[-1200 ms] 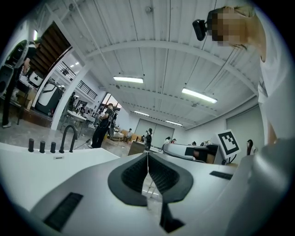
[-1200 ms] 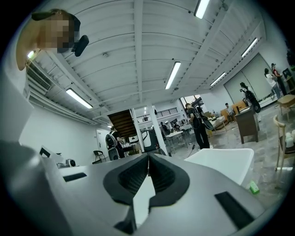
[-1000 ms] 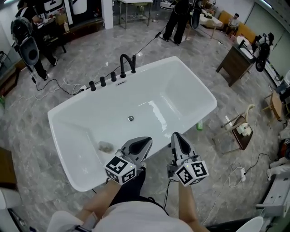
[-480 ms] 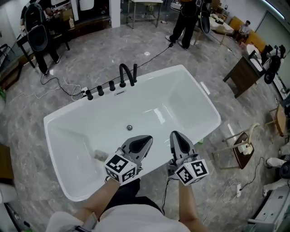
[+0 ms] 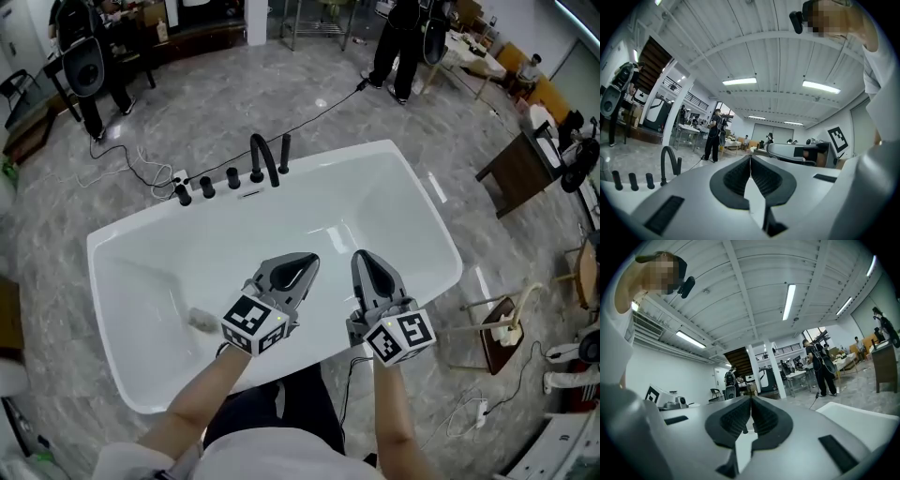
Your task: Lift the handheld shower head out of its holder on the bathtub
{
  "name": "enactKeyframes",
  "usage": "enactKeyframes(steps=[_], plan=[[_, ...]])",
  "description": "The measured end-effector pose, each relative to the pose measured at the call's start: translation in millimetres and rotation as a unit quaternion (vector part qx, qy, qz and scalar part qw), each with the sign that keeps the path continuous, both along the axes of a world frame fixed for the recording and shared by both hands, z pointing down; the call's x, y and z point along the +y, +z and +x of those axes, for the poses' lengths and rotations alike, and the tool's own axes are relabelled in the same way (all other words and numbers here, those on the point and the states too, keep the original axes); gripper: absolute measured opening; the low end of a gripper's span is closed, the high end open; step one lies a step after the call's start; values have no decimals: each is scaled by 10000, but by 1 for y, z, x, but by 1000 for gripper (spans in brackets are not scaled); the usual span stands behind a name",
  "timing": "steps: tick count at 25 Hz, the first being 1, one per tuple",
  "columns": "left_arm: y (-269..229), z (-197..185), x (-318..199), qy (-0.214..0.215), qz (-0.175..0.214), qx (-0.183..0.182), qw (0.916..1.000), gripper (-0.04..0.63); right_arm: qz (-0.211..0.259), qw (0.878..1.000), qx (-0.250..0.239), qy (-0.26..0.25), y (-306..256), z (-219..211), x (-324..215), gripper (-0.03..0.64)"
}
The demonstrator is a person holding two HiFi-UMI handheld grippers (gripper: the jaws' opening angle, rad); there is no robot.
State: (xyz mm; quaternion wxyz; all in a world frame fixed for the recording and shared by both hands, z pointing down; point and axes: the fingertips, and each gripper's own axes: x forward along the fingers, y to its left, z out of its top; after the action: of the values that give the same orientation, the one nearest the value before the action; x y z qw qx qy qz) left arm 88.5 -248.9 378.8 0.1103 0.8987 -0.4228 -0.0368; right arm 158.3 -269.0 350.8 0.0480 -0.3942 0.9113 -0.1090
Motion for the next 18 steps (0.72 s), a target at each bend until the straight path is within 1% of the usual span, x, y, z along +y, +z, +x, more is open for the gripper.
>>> enactKeyframes(steps=[4,9,14,18], plan=[[7,2,-48,-375,5,-24,9993,12,-66,9996,18,-287,8,2,-50,18],[27,1,-109,-818,-16,-32,9966,11,-161,9977,110,-647,30,1,-111,18],[47,-16,-160,-1160,-108,20,9932,11,-187,9956,158,-900,47,-20,-168,18],[71,-28,-198,-1399,-178,-43,9900,11,-270,9937,226,-1059,71,-44,-210,18]])
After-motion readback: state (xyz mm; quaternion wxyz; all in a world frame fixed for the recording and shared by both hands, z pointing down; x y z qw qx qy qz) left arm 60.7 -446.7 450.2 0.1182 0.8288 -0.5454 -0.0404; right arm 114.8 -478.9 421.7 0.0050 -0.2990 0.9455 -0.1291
